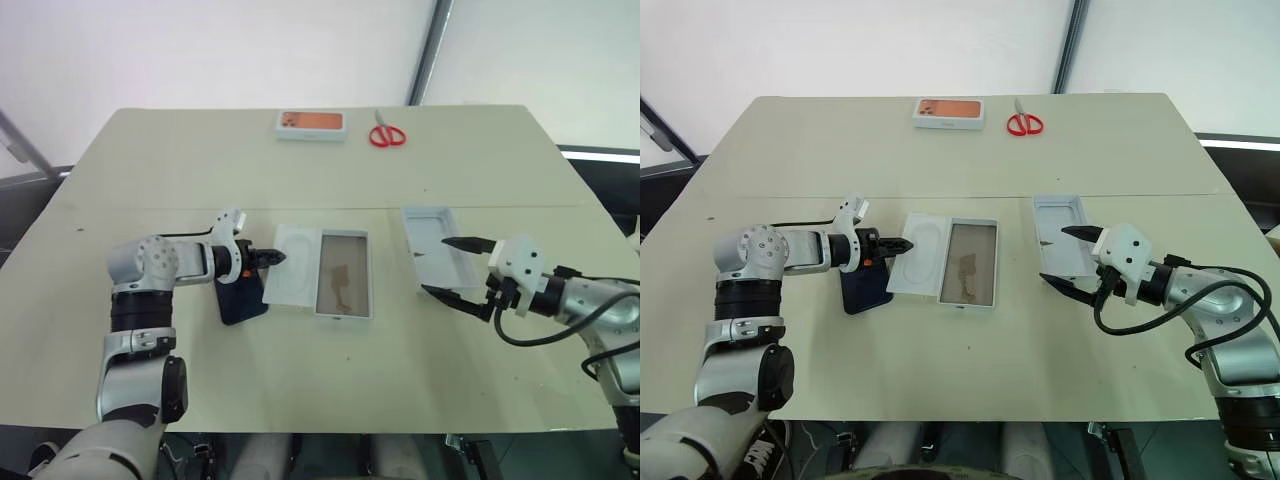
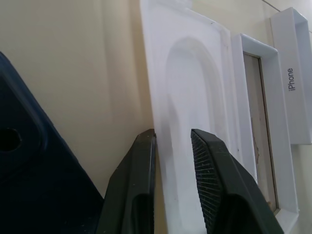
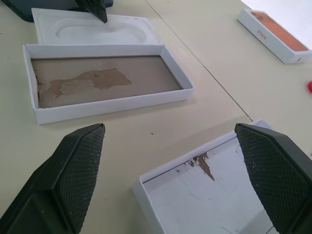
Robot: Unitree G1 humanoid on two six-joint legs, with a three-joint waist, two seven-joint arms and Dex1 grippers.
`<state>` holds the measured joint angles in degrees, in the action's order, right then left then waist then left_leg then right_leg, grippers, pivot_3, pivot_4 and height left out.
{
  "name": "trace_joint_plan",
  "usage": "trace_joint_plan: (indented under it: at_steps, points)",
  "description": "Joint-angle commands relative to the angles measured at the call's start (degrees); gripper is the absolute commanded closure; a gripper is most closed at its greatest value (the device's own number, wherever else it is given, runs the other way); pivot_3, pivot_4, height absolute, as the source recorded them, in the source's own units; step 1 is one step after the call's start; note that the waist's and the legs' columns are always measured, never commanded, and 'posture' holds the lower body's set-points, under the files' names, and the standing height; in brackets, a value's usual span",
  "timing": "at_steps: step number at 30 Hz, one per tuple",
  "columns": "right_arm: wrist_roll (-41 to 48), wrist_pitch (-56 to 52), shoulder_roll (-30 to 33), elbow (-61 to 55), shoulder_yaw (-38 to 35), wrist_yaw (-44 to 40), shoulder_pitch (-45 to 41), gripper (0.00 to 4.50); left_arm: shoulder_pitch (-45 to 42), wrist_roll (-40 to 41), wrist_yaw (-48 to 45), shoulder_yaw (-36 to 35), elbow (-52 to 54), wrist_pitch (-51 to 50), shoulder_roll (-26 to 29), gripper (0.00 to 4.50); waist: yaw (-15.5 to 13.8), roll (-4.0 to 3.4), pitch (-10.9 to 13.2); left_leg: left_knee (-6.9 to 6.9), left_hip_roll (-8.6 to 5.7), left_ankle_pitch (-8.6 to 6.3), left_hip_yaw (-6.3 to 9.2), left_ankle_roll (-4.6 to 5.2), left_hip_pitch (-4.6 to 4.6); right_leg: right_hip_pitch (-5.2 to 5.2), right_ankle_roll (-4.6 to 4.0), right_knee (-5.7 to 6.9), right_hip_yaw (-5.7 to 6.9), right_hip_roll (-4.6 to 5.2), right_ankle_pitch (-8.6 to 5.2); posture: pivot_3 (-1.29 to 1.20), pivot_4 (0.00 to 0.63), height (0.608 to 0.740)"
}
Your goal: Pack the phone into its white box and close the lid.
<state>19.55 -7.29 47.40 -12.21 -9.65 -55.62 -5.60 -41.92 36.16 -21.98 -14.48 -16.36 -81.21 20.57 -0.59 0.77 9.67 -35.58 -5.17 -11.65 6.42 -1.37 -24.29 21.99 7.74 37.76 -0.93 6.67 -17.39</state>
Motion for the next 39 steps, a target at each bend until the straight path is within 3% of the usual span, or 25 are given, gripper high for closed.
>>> trace_joint_plan:
  at_steps: [1,5,8,9,18,23,30,39]
  points:
    - [0.6,-0.1,-0.1,-2.2,-0.3,0.3,-1.4,0.00,1.8,-0.5,0.3,0.7,0.4,-2.2,-0.1,3.42,0.0,0.00,0.0,0.00,0.00,0.00,0.00,0.00,0.00,0.00,0.00,0.00,0.00,0.00,0.00,0.00,0.150,0.740]
    - [0.4,-0.2,-0.1,-2.2,0.0,0.2,-1.8,0.00,1.7,-1.0,0.8,0.4,-0.1,-2.3,-0.8,3.42,-0.1,0.00,0.0,-0.01,0.00,0.00,0.00,0.00,0.00,-0.01,0.00,0.00,0.00,0.00,0.00,0.00,0.150,0.740]
    - [0.5,-0.3,-0.1,-2.2,-0.1,0.1,-1.9,0.00,1.8,-1.2,0.8,0.5,-0.1,-2.8,-0.9,4.32,-0.1,0.00,0.0,-0.01,-0.01,0.00,0.00,0.00,0.00,-0.02,0.00,0.00,0.00,0.00,0.00,0.00,0.150,0.740]
    - [0.6,-0.4,-0.1,-2.1,-0.1,0.2,-1.9,0.00,1.8,-1.2,1.0,0.2,-0.2,-3.2,-1.1,4.42,-0.1,0.00,0.0,-0.01,-0.01,0.00,0.00,0.00,0.00,-0.02,0.00,0.00,0.00,0.01,0.00,0.00,0.150,0.740]
    - [0.2,-0.2,-0.6,-1.8,0.5,0.0,-1.5,0.00,0.5,-1.1,2.2,-4.1,-1.2,-4.5,-2.0,4.42,-0.1,0.00,0.0,-0.01,-0.01,0.00,0.00,0.00,0.00,-0.01,0.00,0.00,0.01,0.00,0.00,0.00,0.150,0.740]
    - [2.7,-2.7,-1.4,-4.4,1.7,-0.8,-0.7,0.00,-2.1,0.0,3.5,-10.7,-0.4,-6.3,-2.1,4.42,0.0,0.05,0.0,-0.01,0.00,0.00,0.01,0.00,-0.02,0.02,0.00,0.01,0.01,0.00,0.00,0.00,0.150,0.740]
    - [5.1,-8.7,-4.8,-10.0,8.6,-1.0,-0.7,0.00,-4.3,0.7,3.7,-13.2,4.0,-10.8,1.0,4.42,0.3,0.10,0.1,-0.01,0.00,0.02,-0.01,-0.04,-0.14,0.27,0.00,0.17,-0.04,-0.01,0.00,0.00,0.150,0.740]
    - [-2.5,-10.1,-9.7,-5.6,21.9,-1.1,-7.3,0.00,-5.3,2.3,4.5,-13.9,6.3,-11.3,0.6,4.42,0.3,0.11,0.1,-0.04,-0.01,0.11,-0.01,-0.20,-0.14,0.27,0.01,0.19,-0.03,0.00,-0.01,0.00,0.150,0.740]
